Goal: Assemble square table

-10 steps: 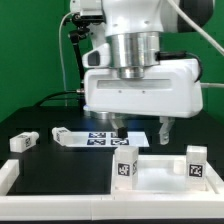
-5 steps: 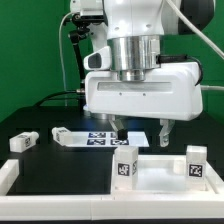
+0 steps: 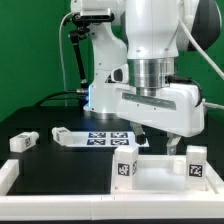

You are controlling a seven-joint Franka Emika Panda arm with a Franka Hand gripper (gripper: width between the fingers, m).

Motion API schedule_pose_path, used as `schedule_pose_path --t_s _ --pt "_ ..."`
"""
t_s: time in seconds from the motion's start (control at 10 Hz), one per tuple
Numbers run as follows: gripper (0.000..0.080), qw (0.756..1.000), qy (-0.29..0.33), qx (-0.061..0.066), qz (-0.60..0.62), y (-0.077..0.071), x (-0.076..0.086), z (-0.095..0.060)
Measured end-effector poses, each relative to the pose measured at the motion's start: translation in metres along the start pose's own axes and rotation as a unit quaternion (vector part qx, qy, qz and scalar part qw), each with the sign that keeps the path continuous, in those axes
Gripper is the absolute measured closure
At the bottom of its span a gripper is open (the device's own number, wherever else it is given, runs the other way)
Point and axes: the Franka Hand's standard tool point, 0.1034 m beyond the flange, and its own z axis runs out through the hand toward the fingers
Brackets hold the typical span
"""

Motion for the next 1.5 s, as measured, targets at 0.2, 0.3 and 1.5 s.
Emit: schedule_pose_path --t_s 0.2,0.3,1.5 --pt "0.0151 1.0 0.0 -0.001 0.0 0.0 0.0 0.001" --pt "0.0151 1.0 0.0 -0.001 -0.001 0.0 -0.001 0.001" --pt "0.0151 0.982 0.102 0.082 0.139 0.041 -0.018 0.044"
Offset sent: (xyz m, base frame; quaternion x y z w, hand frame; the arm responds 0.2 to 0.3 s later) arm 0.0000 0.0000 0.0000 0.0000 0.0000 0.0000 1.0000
